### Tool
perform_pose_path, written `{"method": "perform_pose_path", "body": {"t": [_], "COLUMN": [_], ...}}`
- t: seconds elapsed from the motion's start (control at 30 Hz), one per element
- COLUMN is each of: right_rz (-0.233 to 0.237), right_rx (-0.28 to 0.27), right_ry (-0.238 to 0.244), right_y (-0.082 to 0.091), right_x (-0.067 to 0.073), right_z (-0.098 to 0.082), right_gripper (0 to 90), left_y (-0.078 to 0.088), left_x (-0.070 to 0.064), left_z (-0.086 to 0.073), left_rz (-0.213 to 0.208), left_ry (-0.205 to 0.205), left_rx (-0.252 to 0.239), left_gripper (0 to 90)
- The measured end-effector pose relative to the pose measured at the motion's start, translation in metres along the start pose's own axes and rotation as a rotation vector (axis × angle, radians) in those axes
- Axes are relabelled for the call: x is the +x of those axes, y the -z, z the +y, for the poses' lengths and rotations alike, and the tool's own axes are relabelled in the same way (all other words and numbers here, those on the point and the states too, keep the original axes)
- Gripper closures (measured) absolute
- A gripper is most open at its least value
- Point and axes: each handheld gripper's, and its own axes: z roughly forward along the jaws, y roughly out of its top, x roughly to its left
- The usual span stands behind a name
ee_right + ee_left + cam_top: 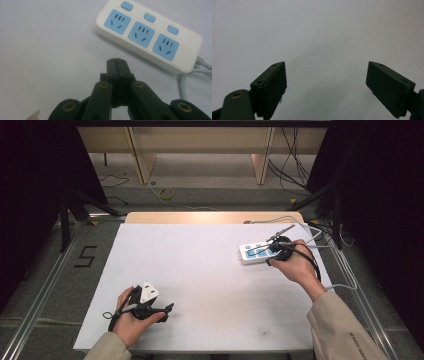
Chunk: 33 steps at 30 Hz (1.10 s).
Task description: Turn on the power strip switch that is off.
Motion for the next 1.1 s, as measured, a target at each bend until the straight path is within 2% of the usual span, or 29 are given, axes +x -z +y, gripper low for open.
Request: {"method": "perform_pose_path", "body": {"t": [1.1], "right_rz": [-0.010], "right_rx": [0.021], "right_ry": [-0.012], "right_y": [-0.011], "right_x": [-0.009], "right_z": [0.023], "right_gripper": [90.0], "left_y": [0.000], "left_x": [0.000], "left_z": [0.000], "left_rz": [0.000], "left_ry": [-0.001], "left_rx": [0.000], "left_gripper": [16.5]}}
